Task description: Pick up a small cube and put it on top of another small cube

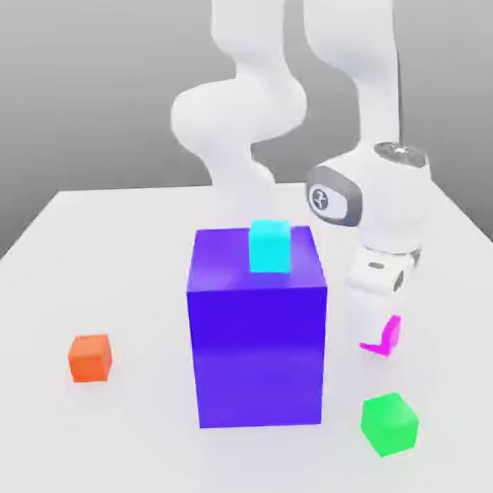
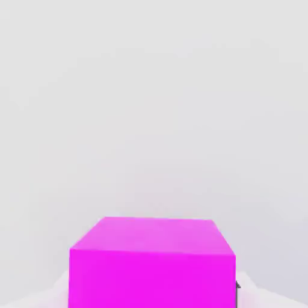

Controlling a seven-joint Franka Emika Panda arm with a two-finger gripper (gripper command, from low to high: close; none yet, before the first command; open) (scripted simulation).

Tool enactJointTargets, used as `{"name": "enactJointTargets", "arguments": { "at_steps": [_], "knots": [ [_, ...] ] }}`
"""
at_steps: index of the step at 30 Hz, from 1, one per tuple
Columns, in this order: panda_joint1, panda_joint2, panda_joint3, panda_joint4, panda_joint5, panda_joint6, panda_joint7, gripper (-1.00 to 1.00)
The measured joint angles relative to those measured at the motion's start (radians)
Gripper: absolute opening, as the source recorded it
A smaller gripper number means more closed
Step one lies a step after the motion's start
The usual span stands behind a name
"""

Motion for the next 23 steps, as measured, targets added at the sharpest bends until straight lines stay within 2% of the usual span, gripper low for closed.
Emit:
{"name": "enactJointTargets", "arguments": {
  "at_steps": [4, 14, 19, 20, 23],
  "knots": [
    [-0.012, -0.111, -0.007, 0.001, 0.005, -0.113, -0.002, -1.0],
    [-0.205, -0.02, -0.102, 0.346, -0.029, -0.367, -0.025, -1.0],
    [-0.217, 0.132, -0.105, 0.39, -0.031, -0.259, -0.029, -1.0],
    [-0.217, 0.164, -0.105, 0.393, -0.032, -0.23, -0.028, 1.0],
    [-0.217, 0.164, -0.105, 0.393, -0.032, -0.23, -0.028, 1.0]
  ]
}}
